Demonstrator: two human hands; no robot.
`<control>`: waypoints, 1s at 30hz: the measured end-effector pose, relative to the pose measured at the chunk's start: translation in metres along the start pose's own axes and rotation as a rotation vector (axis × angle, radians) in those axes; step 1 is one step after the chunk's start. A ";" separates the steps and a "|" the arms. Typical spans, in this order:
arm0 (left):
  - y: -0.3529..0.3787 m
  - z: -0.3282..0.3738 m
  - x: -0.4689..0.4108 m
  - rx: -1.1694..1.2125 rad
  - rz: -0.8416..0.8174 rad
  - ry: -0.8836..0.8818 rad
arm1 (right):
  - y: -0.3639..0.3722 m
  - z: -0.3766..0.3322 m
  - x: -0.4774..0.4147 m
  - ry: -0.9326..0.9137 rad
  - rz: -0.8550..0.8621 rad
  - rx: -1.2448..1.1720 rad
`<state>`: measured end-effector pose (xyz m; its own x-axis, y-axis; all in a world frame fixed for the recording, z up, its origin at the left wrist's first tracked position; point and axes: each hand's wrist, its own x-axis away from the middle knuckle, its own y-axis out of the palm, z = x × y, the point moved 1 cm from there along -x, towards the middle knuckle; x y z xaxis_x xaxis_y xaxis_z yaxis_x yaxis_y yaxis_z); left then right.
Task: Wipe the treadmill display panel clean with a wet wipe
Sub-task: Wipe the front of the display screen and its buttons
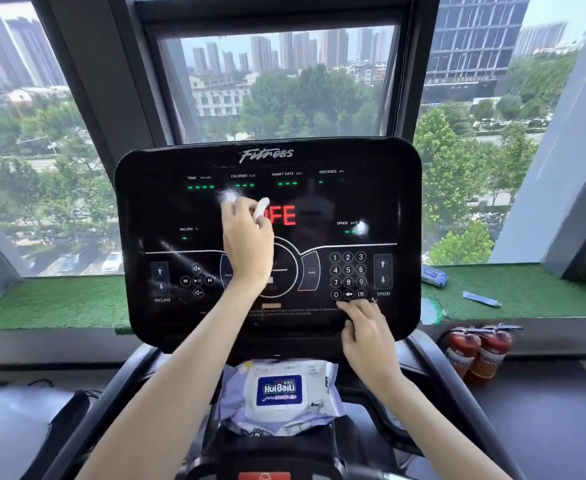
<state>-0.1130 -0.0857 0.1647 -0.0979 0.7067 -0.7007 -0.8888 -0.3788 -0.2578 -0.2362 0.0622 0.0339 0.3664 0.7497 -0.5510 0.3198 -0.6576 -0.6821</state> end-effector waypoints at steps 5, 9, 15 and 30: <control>0.044 0.005 0.034 -0.185 -0.191 0.382 | 0.009 0.011 0.016 -0.041 -0.049 0.142; 0.052 -0.008 0.053 -0.242 -0.525 0.779 | 0.011 0.013 0.021 -0.093 -0.176 0.266; 0.040 -0.013 0.031 -0.169 -0.424 0.409 | 0.016 0.018 0.026 -0.093 -0.228 0.409; 0.040 -0.031 0.042 -0.222 -0.546 0.628 | 0.017 0.024 0.031 -0.163 -0.257 0.548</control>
<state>-0.1390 -0.0899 0.1041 0.6419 0.3869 -0.6620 -0.6247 -0.2367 -0.7441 -0.2406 0.0762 -0.0064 0.1857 0.9088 -0.3737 -0.1303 -0.3542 -0.9260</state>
